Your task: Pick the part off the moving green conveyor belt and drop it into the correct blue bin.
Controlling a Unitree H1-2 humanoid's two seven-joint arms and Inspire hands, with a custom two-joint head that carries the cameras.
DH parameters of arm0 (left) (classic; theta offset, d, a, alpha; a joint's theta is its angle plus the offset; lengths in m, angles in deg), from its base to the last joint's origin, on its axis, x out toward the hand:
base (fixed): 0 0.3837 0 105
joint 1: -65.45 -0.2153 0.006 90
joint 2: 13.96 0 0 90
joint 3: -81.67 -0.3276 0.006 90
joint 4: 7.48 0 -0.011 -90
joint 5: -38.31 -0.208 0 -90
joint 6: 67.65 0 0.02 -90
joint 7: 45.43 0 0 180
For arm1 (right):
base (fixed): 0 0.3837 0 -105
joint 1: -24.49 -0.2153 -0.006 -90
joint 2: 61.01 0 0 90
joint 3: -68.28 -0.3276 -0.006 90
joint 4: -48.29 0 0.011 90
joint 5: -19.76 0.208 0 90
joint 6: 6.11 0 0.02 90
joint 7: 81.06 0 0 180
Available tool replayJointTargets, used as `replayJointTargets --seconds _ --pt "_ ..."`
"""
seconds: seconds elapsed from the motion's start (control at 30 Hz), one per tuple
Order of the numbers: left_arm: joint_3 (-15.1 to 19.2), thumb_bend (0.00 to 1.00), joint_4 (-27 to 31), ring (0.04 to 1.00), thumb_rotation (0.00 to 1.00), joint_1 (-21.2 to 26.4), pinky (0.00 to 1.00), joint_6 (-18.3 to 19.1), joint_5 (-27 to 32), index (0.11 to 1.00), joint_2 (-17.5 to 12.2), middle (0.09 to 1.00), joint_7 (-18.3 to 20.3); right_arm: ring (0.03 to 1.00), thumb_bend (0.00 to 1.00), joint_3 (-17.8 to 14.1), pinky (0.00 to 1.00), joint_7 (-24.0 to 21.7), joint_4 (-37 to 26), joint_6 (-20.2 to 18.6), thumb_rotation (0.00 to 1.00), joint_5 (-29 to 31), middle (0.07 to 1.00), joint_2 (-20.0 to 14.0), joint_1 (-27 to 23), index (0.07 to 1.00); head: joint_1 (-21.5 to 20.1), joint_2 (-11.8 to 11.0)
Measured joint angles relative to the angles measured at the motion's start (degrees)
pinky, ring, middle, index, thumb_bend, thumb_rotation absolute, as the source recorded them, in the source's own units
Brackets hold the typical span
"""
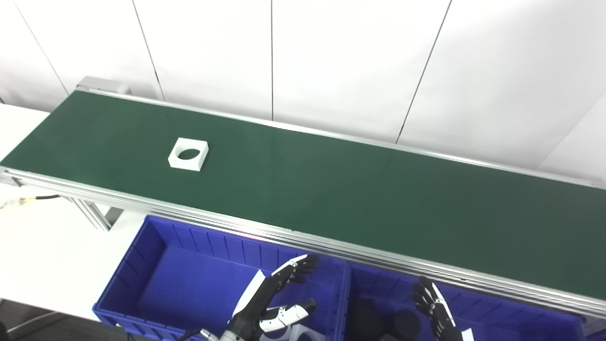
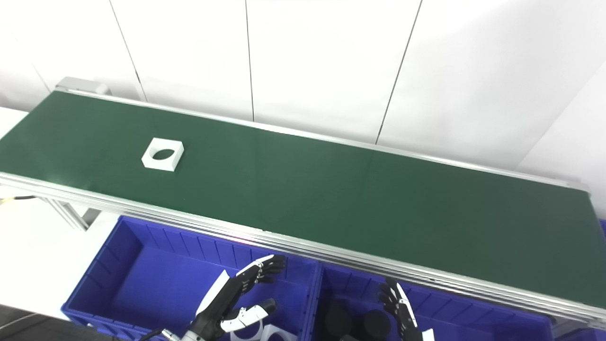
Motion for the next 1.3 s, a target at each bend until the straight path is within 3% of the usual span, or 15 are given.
replayJointTargets --seconds 0.43,0.73,1.07,1.3 --pt "-4.12 0.74 -2.64 0.809 0.67 1.89 0.75 0.0 0.0 0.823 -1.42 0.821 -5.79 0.818 0.77 1.64 0.79 3.01 1.99 0.01 0.28 -0.04 0.841 -0.46 -0.8 0.884 -2.19 -3.51" --pt "-7.15 0.74 -1.69 0.808 0.68 3.73 0.75 0.02 -1.03 0.82 -3.07 0.815 -9.42 0.806 0.81 4.02 0.76 6.37 3.75 0.03 0.29 -0.69 0.828 -1.18 -2.0 0.867 -4.57 -4.22" --pt "-4.52 0.72 5.35 0.805 0.75 7.81 0.75 -0.04 -2.26 0.838 -4.86 0.819 -11.73 0.792 0.85 4.94 0.73 7.94 3.81 0.03 0.29 -0.64 0.814 -1.21 -2.7 0.849 -9.57 -3.78" --pt "-2.12 0.63 7.76 0.827 0.7 10.14 0.78 -0.06 -1.13 0.854 -5.87 0.847 -11.66 0.782 0.88 5.01 0.72 8.57 3.78 0.03 0.27 -0.65 0.807 -1.27 -2.72 0.842 -12.66 -2.55"
